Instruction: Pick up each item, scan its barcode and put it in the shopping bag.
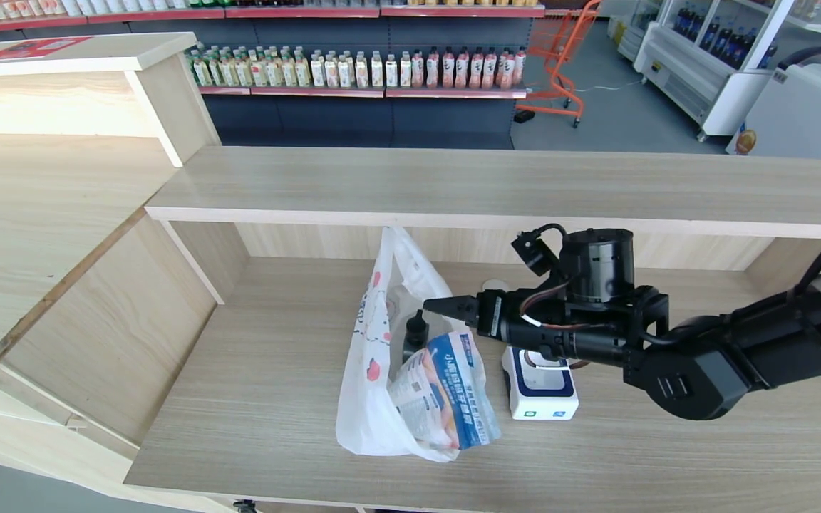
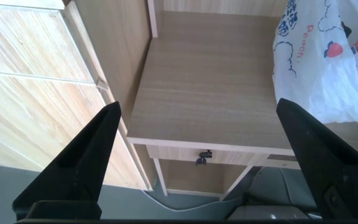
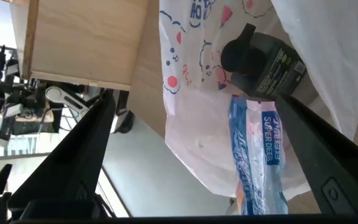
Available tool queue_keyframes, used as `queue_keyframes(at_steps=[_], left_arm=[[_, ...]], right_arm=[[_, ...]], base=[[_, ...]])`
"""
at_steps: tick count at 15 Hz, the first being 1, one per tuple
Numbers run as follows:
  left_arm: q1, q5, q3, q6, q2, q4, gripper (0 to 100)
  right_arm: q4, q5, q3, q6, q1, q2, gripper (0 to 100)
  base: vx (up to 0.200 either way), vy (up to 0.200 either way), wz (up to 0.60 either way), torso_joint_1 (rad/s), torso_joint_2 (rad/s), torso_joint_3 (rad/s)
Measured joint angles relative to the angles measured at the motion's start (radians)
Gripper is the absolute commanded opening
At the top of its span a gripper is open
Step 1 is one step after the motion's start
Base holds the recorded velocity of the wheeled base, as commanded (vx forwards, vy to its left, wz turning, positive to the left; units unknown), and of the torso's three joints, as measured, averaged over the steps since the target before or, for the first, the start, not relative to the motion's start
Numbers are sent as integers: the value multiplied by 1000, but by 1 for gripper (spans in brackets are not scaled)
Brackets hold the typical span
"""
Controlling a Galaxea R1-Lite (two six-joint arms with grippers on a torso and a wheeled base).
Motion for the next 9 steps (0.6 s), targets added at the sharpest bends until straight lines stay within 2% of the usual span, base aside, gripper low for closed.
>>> queue_keyframes(at_steps=[4,9], left_arm=[[0,0,0,0,0,0,100],[0,0,0,0,0,0,100]], right_arm=[[2,-1,-3,-8,-24,-56,100],[37,-10,157,-275,-144,-263,100]], base=[[0,0,0,0,0,0],[0,0,0,0,0,0]])
